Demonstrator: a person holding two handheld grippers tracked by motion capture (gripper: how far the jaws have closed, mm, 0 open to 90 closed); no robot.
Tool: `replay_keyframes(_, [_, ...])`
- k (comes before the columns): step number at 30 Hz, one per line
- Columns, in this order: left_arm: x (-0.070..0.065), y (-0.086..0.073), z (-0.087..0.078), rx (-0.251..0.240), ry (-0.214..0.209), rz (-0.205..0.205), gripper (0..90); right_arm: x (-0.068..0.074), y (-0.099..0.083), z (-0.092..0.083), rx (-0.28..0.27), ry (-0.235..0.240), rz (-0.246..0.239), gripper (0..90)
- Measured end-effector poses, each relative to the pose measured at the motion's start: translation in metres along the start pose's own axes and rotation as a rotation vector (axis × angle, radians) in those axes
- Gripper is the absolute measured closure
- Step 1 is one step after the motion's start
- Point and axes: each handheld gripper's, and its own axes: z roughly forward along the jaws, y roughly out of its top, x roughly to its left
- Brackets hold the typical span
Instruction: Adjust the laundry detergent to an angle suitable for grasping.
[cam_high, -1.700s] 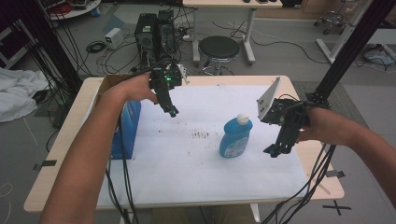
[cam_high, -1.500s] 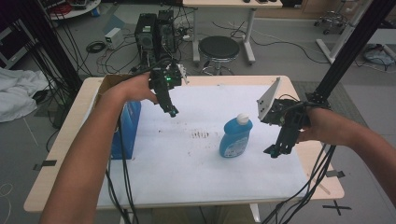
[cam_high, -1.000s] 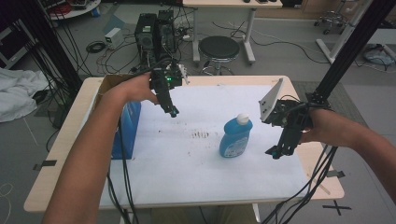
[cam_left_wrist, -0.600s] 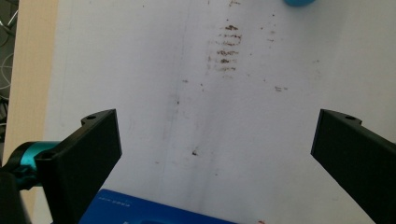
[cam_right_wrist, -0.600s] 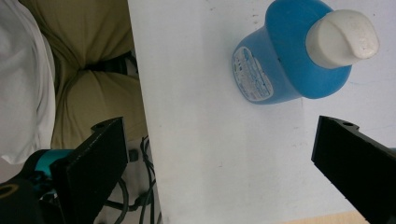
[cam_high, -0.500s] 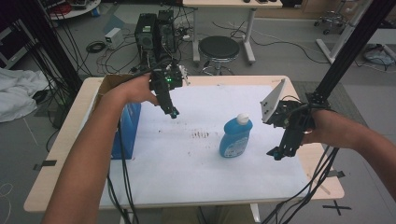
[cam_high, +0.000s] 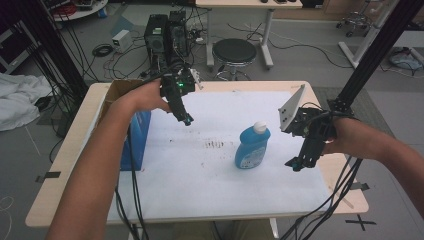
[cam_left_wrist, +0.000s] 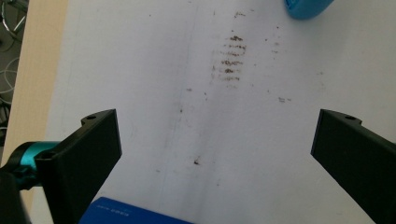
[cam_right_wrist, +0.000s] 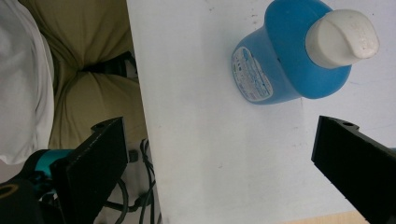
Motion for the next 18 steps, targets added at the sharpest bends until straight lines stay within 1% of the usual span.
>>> replay_keyframes(1, [0.000,0.000,0.000,0.000,0.000,0.000,1.7,0.000,0.000,0.000,-0.001,0.001,0.000,2.9])
replay_keyframes(3, [0.001,-0.001,0.002,-0.039,0.014,-0.014,1.7,0.000,0.000,0.001,0.000,0.002,0.000,2.9])
replay_keyframes(5, [0.003,-0.002,0.002,-0.064,0.022,-0.026,1.7,0.000,0.000,0.001,0.001,0.001,0.000,2.9])
replay_keyframes(6, [0.004,-0.003,0.003,-0.088,0.026,-0.037,1.7,-0.001,-0.001,0.001,0.000,0.001,0.001,2.9])
replay_keyframes(7, [0.004,-0.003,0.003,-0.088,0.026,-0.037,1.7,-0.001,-0.001,0.001,0.000,0.001,0.001,2.9])
replay_keyframes(8, [0.005,-0.004,0.003,-0.115,0.031,-0.046,1.7,-0.001,-0.001,0.002,-0.002,0.000,-0.001,2.9])
replay_keyframes(9, [0.006,-0.006,0.004,-0.177,0.040,-0.071,1.7,-0.001,-0.001,0.002,-0.001,0.002,0.007,2.9])
replay_keyframes(10, [0.006,-0.006,0.004,-0.177,0.040,-0.071,1.7,-0.002,-0.001,0.002,-0.005,0.001,0.003,2.9])
replay_keyframes(11, [0.007,-0.008,0.006,-0.231,0.055,-0.083,1.7,-0.003,-0.001,0.002,-0.004,0.000,0.002,2.9])
replay_keyframes(12, [0.007,-0.008,0.006,-0.231,0.055,-0.083,1.7,-0.003,0.000,0.002,-0.003,-0.001,0.004,2.9])
replay_keyframes(14, [0.007,-0.011,0.008,-0.283,0.055,-0.108,1.7,-0.003,0.000,0.003,-0.003,-0.001,-0.001,2.9])
replay_keyframes(15, [0.006,-0.014,0.011,-0.321,0.054,-0.123,1.7,-0.003,0.000,0.003,-0.003,-0.001,0.000,2.9])
replay_keyframes(17, [0.006,-0.015,0.013,-0.330,0.049,-0.128,1.7,-0.003,0.000,0.003,-0.001,0.001,-0.003,2.9])
replay_keyframes(18, [0.005,-0.017,0.016,-0.338,0.048,-0.137,1.7,-0.003,-0.001,0.003,-0.004,0.000,-0.003,2.9])
